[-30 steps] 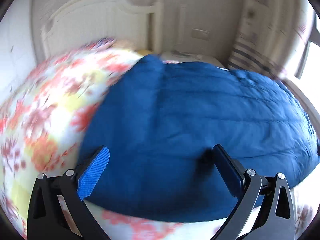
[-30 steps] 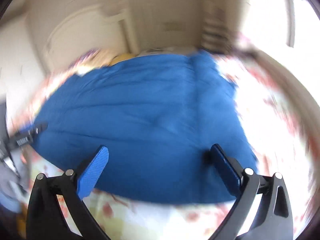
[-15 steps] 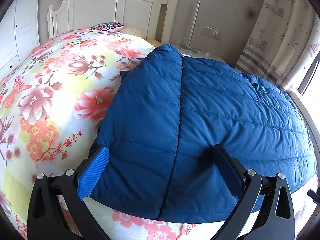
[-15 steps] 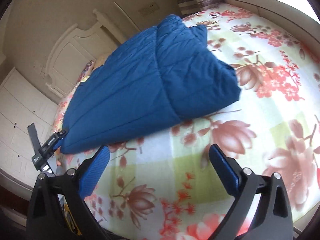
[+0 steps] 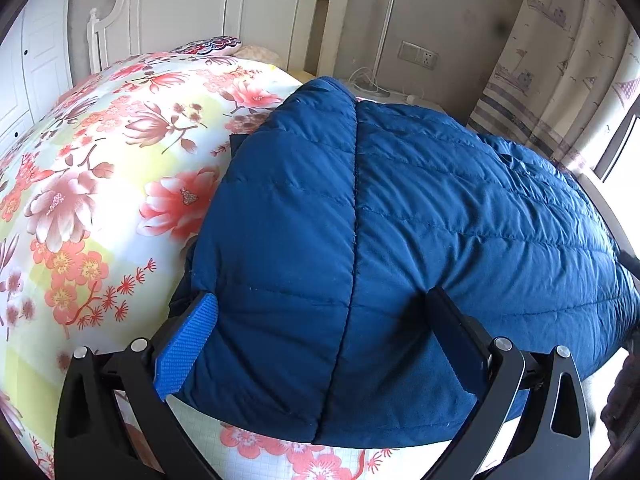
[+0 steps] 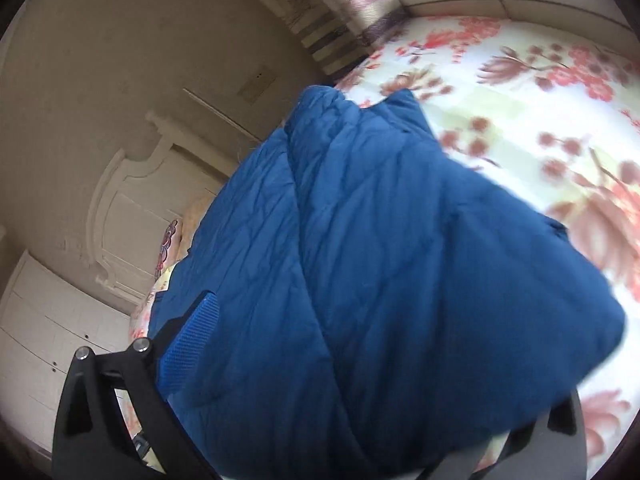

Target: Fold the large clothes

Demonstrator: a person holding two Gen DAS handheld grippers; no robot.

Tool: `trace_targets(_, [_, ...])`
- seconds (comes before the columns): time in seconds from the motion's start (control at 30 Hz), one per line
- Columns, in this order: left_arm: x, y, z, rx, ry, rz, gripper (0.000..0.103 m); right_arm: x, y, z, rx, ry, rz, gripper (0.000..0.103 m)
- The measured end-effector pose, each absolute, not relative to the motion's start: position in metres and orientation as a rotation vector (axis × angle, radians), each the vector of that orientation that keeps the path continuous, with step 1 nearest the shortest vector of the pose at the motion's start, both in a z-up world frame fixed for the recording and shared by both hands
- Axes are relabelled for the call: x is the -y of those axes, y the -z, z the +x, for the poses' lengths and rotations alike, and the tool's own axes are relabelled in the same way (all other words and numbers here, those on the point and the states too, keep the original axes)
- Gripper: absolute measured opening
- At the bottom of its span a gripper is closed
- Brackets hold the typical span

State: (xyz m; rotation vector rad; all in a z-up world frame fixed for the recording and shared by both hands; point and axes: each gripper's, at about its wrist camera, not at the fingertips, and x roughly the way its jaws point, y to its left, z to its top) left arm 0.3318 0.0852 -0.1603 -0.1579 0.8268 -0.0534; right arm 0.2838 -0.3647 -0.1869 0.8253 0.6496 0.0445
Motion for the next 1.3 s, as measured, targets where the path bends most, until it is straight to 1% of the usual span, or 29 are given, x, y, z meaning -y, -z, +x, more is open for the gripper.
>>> trace_targets(0.03, [-0.085, 0.16, 0.332, -0.828, 0.052, -0.157, 0.099, 0.364, 0.187, 0.283, -0.629, -0.058, 0.834, 0.089])
trace_targets(0.07, [-0.085, 0.16, 0.332, -0.829, 0.049, -0.155, 0.099, 0.371, 0.193, 0.28, -0.616, -0.083, 0.9, 0.06])
trace_targets(0.1, [-0.084, 0.16, 0.331, -0.828, 0.048, -0.154, 0.099, 0.38, 0.2, 0.272, -0.585, -0.133, 0.972, 0.054])
trace_targets(0.13, [-0.084, 0.16, 0.331, -0.827, 0.048, -0.153, 0.099, 0.387, 0.204, 0.266, -0.56, -0.168, 1.023, 0.042])
trace_targets(0.17, [-0.084, 0.16, 0.33, -0.825, 0.046, -0.151, 0.099, 0.392, 0.206, 0.259, -0.534, -0.204, 1.06, 0.035])
trace_targets(0.2, [-0.082, 0.159, 0.328, -0.822, 0.04, -0.144, 0.099, 0.393, 0.204, 0.253, -0.519, -0.218, 1.065, 0.031])
trace_targets(0.27, [-0.079, 0.156, 0.324, -0.823, 0.029, -0.13, 0.099, 0.393, 0.199, 0.243, -0.498, -0.236, 1.07, 0.029])
trace_targets(0.33, [-0.07, 0.142, 0.318, -0.825, 0.033, -0.098, 0.098, 0.398, 0.195, 0.224, -0.459, -0.271, 1.11, 0.027])
trace_targets(0.43, [-0.044, 0.099, 0.311, -0.733, 0.091, -0.063, 0.098, 0.41, 0.193, 0.195, -0.437, -0.292, 1.123, 0.026])
trace_targets(0.47, [-0.024, 0.081, 0.312, -0.705, 0.128, -0.027, 0.098, 0.418, 0.192, 0.183, -0.43, -0.288, 1.114, 0.026])
trace_targets(0.57, [0.037, 0.062, 0.323, -0.697, 0.221, 0.077, 0.098, 0.434, 0.186, 0.158, -0.401, -0.264, 1.101, 0.026])
trace_targets(0.67, [0.092, 0.068, 0.315, -0.711, 0.332, 0.154, 0.098, 0.449, 0.166, 0.128, -0.351, -0.225, 1.043, 0.026])
trace_targets(0.73, [0.13, 0.089, 0.3, -0.723, 0.345, 0.26, 0.098, 0.453, 0.158, 0.117, -0.332, -0.209, 1.014, 0.026])
trace_targets(0.8, [0.15, 0.122, 0.295, -0.786, 0.337, 0.323, 0.099, 0.458, 0.148, 0.108, -0.322, -0.187, 0.991, 0.026])
trace_targets(0.83, [0.153, 0.133, 0.293, -0.791, 0.337, 0.308, 0.099, 0.459, 0.147, 0.105, -0.322, -0.185, 0.978, 0.026])
trace_targets(0.9, [0.153, 0.138, 0.28, -0.735, 0.34, 0.317, 0.098, 0.451, 0.136, 0.102, -0.332, -0.147, 0.88, 0.026])
trace_targets(0.93, [0.151, 0.136, 0.278, -0.733, 0.36, 0.321, 0.097, 0.448, 0.13, 0.105, -0.333, -0.139, 0.843, 0.026])
trace_targets(1.0, [0.132, 0.123, 0.272, -0.746, 0.447, 0.238, 0.097, 0.436, 0.113, 0.104, -0.331, -0.103, 0.746, 0.026])
trace_targets(1.07, [0.107, 0.107, 0.263, -0.716, 0.518, 0.154, 0.098, 0.41, 0.09, 0.105, -0.324, -0.064, 0.595, 0.026])
trace_targets(1.17, [0.042, 0.082, 0.264, -0.66, 0.523, -0.021, 0.098, 0.335, 0.04, 0.11, -0.293, -0.048, 0.219, 0.026])
trace_targets(1.27, [-0.061, 0.067, 0.289, -0.656, 0.507, -0.34, 0.098, 0.252, 0.015, 0.113, -0.273, -0.099, -0.103, 0.027])
trace_targets(1.3, [-0.083, 0.065, 0.294, -0.657, 0.51, -0.406, 0.098, 0.219, 0.013, 0.116, -0.279, -0.136, -0.222, 0.029])
